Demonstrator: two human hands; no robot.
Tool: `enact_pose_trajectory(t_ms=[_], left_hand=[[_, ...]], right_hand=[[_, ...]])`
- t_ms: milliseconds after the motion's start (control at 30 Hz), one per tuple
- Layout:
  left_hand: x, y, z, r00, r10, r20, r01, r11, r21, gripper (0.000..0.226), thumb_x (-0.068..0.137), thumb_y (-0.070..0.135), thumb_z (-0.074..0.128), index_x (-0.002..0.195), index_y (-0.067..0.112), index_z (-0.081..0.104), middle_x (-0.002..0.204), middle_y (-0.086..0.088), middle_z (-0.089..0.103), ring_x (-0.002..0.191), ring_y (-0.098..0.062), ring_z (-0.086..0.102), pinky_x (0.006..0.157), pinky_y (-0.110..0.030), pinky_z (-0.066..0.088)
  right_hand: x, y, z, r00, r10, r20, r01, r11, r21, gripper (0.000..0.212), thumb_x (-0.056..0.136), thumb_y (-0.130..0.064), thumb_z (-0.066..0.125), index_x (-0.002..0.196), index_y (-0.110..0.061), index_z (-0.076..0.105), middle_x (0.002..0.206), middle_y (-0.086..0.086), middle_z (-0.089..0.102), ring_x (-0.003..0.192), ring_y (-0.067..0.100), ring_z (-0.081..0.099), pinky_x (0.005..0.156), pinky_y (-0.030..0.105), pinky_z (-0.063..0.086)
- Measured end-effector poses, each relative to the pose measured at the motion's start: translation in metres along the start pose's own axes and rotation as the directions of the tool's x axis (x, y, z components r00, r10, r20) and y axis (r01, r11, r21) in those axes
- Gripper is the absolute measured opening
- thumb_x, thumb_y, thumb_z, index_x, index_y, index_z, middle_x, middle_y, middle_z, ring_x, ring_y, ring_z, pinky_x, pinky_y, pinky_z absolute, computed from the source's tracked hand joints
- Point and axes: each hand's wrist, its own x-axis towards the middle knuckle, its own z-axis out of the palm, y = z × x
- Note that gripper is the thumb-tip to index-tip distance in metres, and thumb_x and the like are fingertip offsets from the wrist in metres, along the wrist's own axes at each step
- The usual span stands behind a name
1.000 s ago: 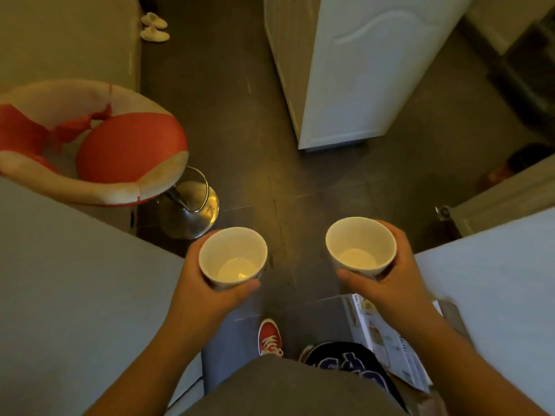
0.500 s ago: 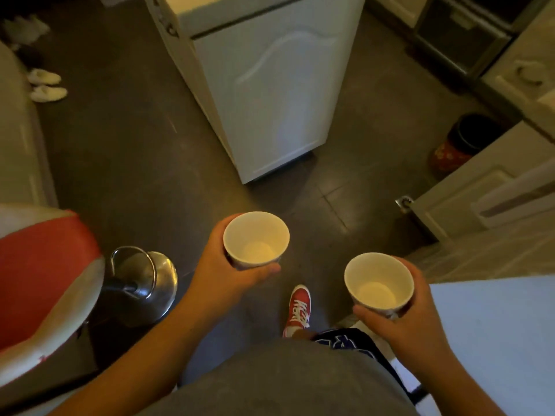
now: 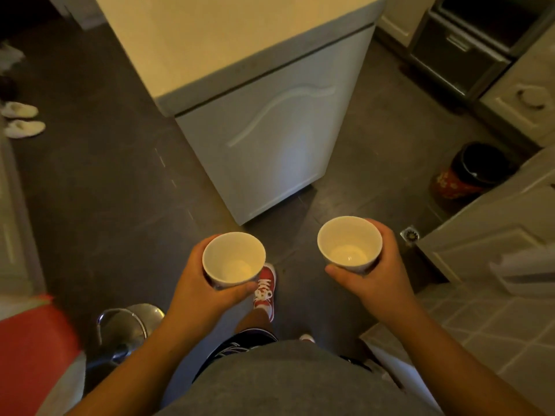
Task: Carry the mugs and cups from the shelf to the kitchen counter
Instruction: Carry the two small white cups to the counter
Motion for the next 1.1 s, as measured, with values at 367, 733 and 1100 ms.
enact_pose_trajectory(t_ms=[367, 733, 1100], left_hand=[[0.198, 0.071, 0.045, 0.897, 0.151, 0.416, -0.182, 0.983, 0.037, 0.084, 0.050, 0.044, 0.085, 0.120, 0.053, 0.041, 0.117, 0.032, 0.053, 0.109, 0.009, 0.052, 0.072, -0.004, 0.049], [0.288, 0.161, 0.269, 0.657, 0.250, 0.711, -0.307, 0.950, -0.050, 0.080, 0.047, 0.053, 0.087, 0.115, 0.059, 0.046, 0.114, 0.036, 0.056, 0.110, 0.008, 0.055, 0.074, -0.004, 0.047], [0.358, 0.217, 0.368, 0.741, 0.191, 0.644, -0.311, 0.947, 0.077, 0.080, 0.050, 0.040, 0.082, 0.120, 0.042, 0.044, 0.115, 0.023, 0.056, 0.105, 0.014, 0.054, 0.075, 0.001, 0.043]], right_hand=[[0.087, -0.013, -0.030, 0.932, 0.161, -0.326, -0.162, 0.987, 0.025, 0.088, 0.041, -0.063, 0.078, 0.119, -0.054, 0.038, 0.110, -0.048, 0.046, 0.107, -0.020, 0.047, 0.076, 0.007, 0.044], [0.105, 0.056, -0.144, 0.740, 0.359, -0.569, -0.283, 0.933, 0.220, 0.084, 0.045, -0.042, 0.085, 0.114, -0.062, 0.041, 0.111, -0.043, 0.053, 0.104, -0.018, 0.052, 0.080, 0.018, 0.043], [0.241, 0.087, -0.276, 0.823, 0.320, -0.469, -0.284, 0.947, 0.148, 0.090, 0.050, -0.039, 0.089, 0.118, -0.060, 0.034, 0.112, -0.046, 0.045, 0.108, -0.021, 0.045, 0.073, 0.003, 0.044]])
